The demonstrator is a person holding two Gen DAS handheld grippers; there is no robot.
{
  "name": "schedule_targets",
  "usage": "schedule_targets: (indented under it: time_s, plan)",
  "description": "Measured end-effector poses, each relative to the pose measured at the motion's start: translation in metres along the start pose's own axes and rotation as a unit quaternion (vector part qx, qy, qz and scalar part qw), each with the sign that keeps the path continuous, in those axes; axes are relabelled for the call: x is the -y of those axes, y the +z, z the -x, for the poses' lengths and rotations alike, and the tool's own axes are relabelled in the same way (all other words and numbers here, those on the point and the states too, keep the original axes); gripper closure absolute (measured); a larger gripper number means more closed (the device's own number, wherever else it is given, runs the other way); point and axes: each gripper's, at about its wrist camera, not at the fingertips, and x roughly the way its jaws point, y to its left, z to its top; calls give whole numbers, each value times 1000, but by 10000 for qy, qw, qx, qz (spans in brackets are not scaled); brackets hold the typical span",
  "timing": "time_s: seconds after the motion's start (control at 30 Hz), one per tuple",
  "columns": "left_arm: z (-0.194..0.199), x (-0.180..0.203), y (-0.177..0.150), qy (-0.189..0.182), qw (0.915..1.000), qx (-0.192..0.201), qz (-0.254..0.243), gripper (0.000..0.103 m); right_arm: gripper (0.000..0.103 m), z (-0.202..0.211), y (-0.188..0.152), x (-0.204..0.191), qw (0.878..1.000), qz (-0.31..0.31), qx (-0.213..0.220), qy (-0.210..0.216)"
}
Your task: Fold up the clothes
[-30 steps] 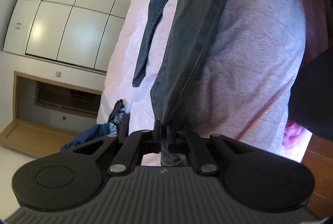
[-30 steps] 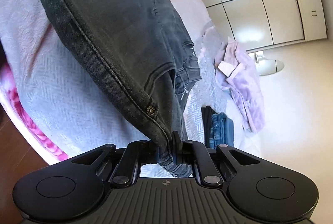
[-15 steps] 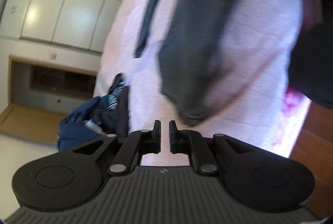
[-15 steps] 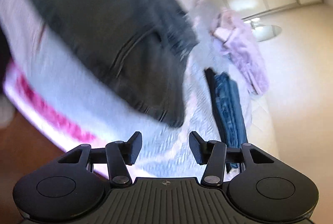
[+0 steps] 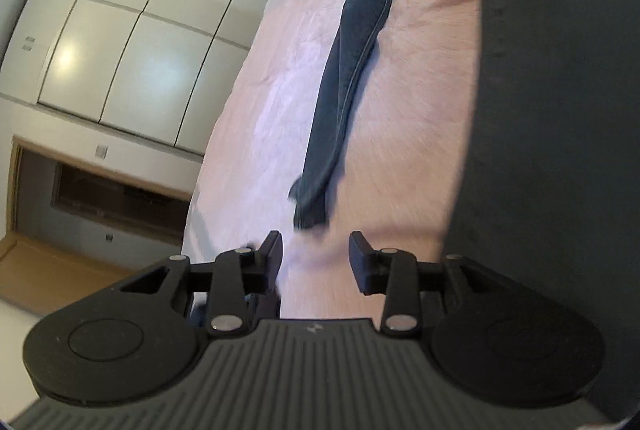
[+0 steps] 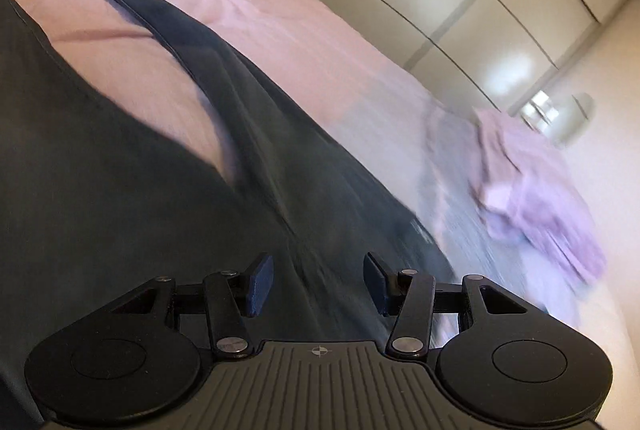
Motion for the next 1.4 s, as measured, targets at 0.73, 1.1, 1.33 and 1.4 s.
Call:
schedule_targets:
  time_s: [0.73,1.1,1.33,1.4]
  plan:
    - [-154,-53,-2,773,9902,-60,-1159,100,54,-143,56,-8,9930,788,-355,807]
    - [-122,8,-42,-386,9762,-441,-2086,87,54,-126,49,4,9911,284,-386,1244]
    - [-90,-52,-54,-527,9942,-546,-763,77,54,-106,87,13,9883,112,259,1499]
    - [-89,-73,-51,-439,9972,-532,-304,76,54,-114,101,17,9884,43,372,1470]
